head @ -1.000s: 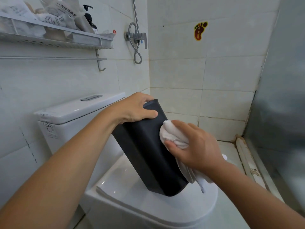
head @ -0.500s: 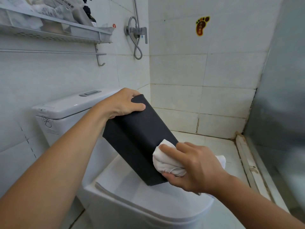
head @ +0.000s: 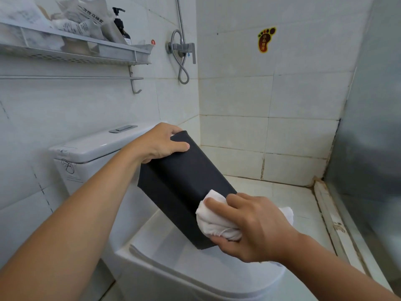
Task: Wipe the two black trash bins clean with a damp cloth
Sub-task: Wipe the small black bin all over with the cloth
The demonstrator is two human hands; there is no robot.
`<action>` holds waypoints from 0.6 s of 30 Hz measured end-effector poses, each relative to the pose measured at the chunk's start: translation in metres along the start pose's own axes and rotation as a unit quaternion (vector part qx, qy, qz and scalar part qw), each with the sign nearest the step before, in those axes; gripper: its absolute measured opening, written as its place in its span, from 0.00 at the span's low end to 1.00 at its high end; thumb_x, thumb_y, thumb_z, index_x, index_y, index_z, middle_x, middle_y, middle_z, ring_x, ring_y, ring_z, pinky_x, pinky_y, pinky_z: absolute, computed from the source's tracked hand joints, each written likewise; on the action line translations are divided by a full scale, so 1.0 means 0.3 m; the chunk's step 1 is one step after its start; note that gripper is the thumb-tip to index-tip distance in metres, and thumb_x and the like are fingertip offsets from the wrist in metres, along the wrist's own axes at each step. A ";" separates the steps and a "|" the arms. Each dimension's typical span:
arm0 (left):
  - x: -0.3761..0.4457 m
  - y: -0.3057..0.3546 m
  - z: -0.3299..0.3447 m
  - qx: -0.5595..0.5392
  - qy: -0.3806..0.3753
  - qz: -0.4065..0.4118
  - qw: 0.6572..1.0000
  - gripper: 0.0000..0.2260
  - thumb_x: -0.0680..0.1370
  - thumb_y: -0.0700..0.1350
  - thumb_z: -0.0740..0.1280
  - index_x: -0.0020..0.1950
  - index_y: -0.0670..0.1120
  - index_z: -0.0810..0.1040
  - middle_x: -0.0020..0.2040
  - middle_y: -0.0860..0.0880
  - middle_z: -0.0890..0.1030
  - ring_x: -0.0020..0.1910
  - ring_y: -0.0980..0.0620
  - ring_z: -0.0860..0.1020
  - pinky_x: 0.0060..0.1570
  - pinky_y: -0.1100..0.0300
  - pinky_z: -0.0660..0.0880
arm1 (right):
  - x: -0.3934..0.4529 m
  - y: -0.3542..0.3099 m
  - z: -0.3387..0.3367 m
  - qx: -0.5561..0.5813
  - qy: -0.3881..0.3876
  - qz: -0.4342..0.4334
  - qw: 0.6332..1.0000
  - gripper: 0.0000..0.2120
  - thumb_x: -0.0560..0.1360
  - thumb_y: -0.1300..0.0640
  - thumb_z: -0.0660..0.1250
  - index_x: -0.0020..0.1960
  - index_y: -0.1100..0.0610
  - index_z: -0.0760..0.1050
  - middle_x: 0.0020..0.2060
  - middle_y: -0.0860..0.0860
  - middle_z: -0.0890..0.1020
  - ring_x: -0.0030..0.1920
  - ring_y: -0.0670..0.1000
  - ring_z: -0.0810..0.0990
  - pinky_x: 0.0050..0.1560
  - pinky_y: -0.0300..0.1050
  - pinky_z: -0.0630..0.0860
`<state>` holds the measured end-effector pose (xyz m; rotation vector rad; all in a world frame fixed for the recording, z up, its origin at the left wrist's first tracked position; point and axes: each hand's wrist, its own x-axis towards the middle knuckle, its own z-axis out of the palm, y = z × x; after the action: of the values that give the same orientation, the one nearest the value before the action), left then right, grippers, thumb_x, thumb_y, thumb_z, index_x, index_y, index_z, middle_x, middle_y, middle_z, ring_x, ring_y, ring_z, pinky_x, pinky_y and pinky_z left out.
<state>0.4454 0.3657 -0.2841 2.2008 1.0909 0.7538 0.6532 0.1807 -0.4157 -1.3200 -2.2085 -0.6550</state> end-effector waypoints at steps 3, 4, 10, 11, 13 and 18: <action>0.012 -0.009 0.005 0.000 0.022 -0.023 0.999 0.05 0.77 0.42 0.72 0.50 0.43 0.86 0.46 0.44 0.88 0.50 0.41 0.86 0.49 0.52 0.82 | 0.011 0.033 0.011 -0.027 0.010 0.007 1.000 0.27 0.74 0.36 0.68 0.69 0.47 0.74 0.38 0.46 0.73 0.33 0.51 0.71 0.26 0.45 0.70; 0.014 -0.005 0.008 0.003 0.027 -0.026 0.999 0.05 0.77 0.43 0.72 0.49 0.42 0.85 0.45 0.43 0.87 0.49 0.40 0.86 0.47 0.53 0.81 | 0.015 0.040 0.015 -0.021 0.018 0.022 0.999 0.27 0.74 0.36 0.68 0.68 0.47 0.74 0.38 0.46 0.73 0.33 0.51 0.71 0.26 0.45 0.71; -0.004 0.069 0.059 0.049 -0.004 0.023 0.998 0.11 0.73 0.49 0.71 0.48 0.43 0.83 0.44 0.41 0.86 0.47 0.39 0.85 0.50 0.41 0.82 | 0.083 0.074 0.002 0.053 0.068 0.231 0.969 0.25 0.72 0.32 0.63 0.67 0.38 0.73 0.39 0.43 0.76 0.35 0.49 0.76 0.33 0.46 0.76; -0.001 0.081 0.070 0.064 0.004 0.022 0.998 0.11 0.72 0.50 0.71 0.48 0.43 0.82 0.44 0.41 0.85 0.46 0.38 0.85 0.48 0.42 0.82 | 0.091 0.086 0.001 0.057 0.069 0.252 0.964 0.25 0.72 0.31 0.62 0.66 0.38 0.73 0.40 0.43 0.77 0.37 0.49 0.77 0.35 0.47 0.77; 0.011 0.097 0.087 0.075 0.027 0.001 0.997 0.09 0.73 0.47 0.71 0.46 0.42 0.81 0.41 0.42 0.85 0.41 0.40 0.83 0.41 0.49 0.79 | 0.092 0.097 0.007 0.063 0.072 0.266 0.959 0.24 0.73 0.31 0.61 0.66 0.38 0.72 0.41 0.43 0.78 0.38 0.50 0.78 0.36 0.49 0.78; 0.035 0.122 0.104 0.055 0.045 -0.052 0.996 0.07 0.73 0.43 0.72 0.46 0.40 0.82 0.39 0.44 0.83 0.37 0.45 0.80 0.39 0.56 0.73 | 0.041 0.088 0.002 0.104 0.046 0.224 0.968 0.23 0.75 0.34 0.64 0.68 0.36 0.72 0.41 0.41 0.78 0.39 0.47 0.77 0.38 0.43 0.75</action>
<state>0.4910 0.3486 -0.2776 2.1988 1.3099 0.7688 0.6716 0.2003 -0.4047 -1.5652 -1.7600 -0.2973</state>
